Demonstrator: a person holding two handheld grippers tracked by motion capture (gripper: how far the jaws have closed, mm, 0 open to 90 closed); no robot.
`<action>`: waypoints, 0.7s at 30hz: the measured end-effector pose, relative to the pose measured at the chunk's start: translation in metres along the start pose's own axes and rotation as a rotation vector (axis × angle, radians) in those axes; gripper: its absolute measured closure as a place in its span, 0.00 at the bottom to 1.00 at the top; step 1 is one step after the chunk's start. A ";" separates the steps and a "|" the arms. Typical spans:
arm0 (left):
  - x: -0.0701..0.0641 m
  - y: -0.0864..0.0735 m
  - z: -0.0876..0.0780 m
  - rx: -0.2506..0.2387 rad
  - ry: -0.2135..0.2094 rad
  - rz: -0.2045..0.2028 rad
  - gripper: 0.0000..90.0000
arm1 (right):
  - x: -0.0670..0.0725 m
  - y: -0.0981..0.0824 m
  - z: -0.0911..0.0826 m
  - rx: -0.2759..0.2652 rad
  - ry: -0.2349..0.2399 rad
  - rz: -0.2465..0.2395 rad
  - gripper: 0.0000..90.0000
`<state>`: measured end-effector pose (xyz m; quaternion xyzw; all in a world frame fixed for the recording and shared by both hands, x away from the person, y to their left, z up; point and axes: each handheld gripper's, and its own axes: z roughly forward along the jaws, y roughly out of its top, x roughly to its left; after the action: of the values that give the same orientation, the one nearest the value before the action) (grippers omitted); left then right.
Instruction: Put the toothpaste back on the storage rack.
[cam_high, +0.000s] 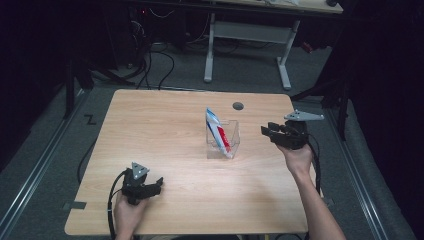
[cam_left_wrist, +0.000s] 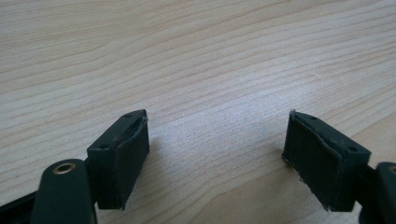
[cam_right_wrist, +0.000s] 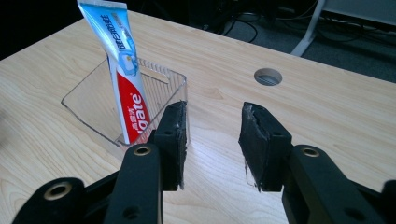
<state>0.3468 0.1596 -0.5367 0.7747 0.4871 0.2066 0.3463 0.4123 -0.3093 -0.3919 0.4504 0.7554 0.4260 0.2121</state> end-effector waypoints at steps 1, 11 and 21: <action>0.000 0.000 0.000 0.000 0.000 0.000 0.25 | -0.001 -0.001 -0.001 0.001 -0.001 0.004 0.68; 0.000 0.000 0.000 0.001 0.000 0.003 0.24 | -0.003 -0.016 -0.008 0.002 -0.011 0.019 0.66; 0.000 0.000 0.000 0.000 -0.002 0.002 0.25 | -0.002 -0.032 -0.015 0.013 -0.026 0.021 0.66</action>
<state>0.3467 0.1594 -0.5367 0.7755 0.4858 0.2060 0.3467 0.3864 -0.3248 -0.4105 0.4652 0.7504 0.4175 0.2147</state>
